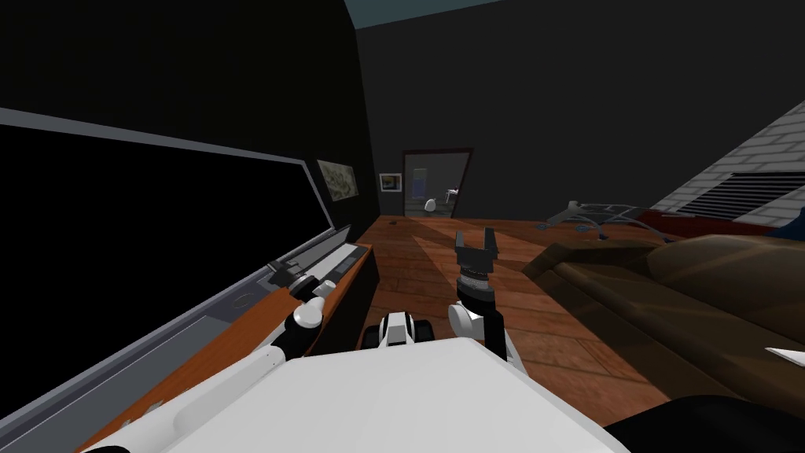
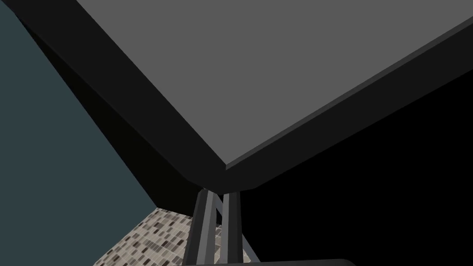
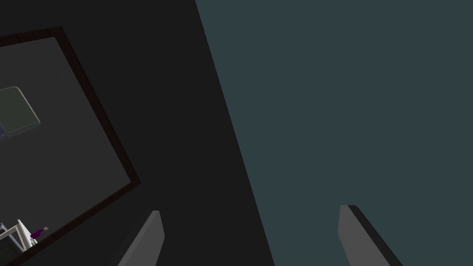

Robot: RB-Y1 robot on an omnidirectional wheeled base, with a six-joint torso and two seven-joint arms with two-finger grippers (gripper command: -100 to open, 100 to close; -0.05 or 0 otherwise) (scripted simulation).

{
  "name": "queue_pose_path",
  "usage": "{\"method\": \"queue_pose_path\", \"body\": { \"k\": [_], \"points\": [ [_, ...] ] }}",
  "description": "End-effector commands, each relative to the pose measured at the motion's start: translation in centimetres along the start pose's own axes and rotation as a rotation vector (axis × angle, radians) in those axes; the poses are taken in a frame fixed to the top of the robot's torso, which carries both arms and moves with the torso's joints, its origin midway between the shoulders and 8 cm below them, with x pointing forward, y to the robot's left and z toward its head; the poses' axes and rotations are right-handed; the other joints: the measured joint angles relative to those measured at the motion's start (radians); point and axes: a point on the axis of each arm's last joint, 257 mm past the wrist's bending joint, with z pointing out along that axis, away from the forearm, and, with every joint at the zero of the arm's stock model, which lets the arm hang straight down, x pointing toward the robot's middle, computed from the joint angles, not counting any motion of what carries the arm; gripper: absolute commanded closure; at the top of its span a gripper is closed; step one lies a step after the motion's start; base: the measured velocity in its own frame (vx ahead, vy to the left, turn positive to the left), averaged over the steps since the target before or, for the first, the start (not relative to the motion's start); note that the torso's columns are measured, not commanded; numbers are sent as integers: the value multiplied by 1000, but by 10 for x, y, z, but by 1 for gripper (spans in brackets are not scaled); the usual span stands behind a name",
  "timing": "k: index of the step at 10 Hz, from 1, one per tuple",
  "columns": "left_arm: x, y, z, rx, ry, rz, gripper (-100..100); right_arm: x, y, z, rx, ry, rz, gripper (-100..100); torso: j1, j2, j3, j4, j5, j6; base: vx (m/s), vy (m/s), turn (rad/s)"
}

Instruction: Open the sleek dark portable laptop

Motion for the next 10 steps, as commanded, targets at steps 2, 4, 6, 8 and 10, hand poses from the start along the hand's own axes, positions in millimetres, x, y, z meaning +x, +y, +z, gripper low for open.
{"method": "queue_pose_path", "body": {
  "k": [2,4,6,8,10],
  "points": [
    [-22,6,-28,39,-35,15,100,0,0,0,0,0,0,0,-1,-1,-1,-1,0,1,42,22,-26],
    [-33,7,-39,62,-57,20,100,0,0,0,0,0,0,0,-2,0,0,1,-1,2,33,25,-30],
    [-44,7,-50,84,-75,24,100,0,0,0,0,0,0,0,-3,-1,0,0,-1,2,35,18,-33],
    [-54,8,-61,104,-90,29,100,0,0,0,0,0,0,0,-4,1,0,1,-2,1,41,25,-43],
    [-64,8,-72,125,-105,32,100,0,0,0,0,0,0,0,-4,0,0,0,-1,2,49,36,-51]
  ]
}}
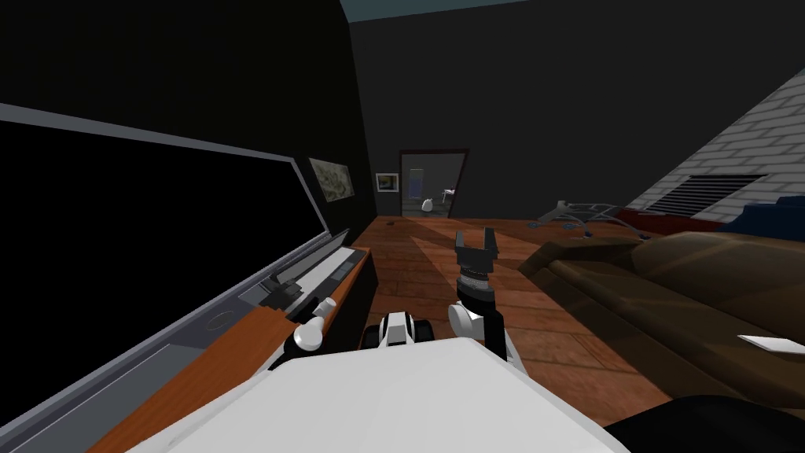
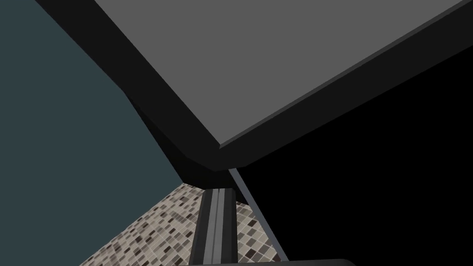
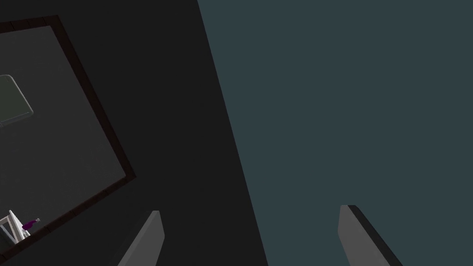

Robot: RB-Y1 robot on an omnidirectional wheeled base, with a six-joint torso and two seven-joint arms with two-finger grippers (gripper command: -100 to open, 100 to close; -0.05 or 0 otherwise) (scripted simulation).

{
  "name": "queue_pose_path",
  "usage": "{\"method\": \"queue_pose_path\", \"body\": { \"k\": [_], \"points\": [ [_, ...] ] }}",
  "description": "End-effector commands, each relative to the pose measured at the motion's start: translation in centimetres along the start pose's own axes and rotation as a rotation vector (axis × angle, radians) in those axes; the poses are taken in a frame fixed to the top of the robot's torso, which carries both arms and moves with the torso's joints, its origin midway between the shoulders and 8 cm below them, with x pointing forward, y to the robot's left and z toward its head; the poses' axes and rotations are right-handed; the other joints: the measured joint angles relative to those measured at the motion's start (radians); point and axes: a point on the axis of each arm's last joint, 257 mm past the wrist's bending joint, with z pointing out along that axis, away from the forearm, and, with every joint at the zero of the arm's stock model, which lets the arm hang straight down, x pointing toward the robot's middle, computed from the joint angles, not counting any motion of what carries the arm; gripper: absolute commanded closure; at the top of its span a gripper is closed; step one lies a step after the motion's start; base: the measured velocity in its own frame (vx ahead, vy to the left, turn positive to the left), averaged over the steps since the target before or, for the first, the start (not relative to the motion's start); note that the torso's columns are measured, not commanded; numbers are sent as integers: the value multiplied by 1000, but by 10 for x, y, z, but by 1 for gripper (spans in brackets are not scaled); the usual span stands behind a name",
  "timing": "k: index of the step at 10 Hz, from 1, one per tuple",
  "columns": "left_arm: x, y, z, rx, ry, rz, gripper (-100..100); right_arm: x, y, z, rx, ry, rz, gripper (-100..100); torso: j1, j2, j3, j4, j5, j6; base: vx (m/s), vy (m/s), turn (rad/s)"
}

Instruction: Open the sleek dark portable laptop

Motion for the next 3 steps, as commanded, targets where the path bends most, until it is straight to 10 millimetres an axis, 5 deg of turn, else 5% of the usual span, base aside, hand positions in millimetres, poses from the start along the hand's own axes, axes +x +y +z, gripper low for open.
{"method": "queue_pose_path", "body": {
  "k": [1,2,3],
  "points": [
    [-6,-1,-4,12,-11,0,100,0,0,0,0,0,0,0,-1,1,0,1,-1,-1,8,8,8],
    [-4,4,7,16,-3,5,-100,0,0,0,0,0,0,0,-2,2,1,1,-2,-1,-3,-8,18],
    [-2,6,12,16,2,4,-100,0,0,0,0,0,0,0,-2,3,1,2,-2,-1,-3,-11,17]
  ]
}}
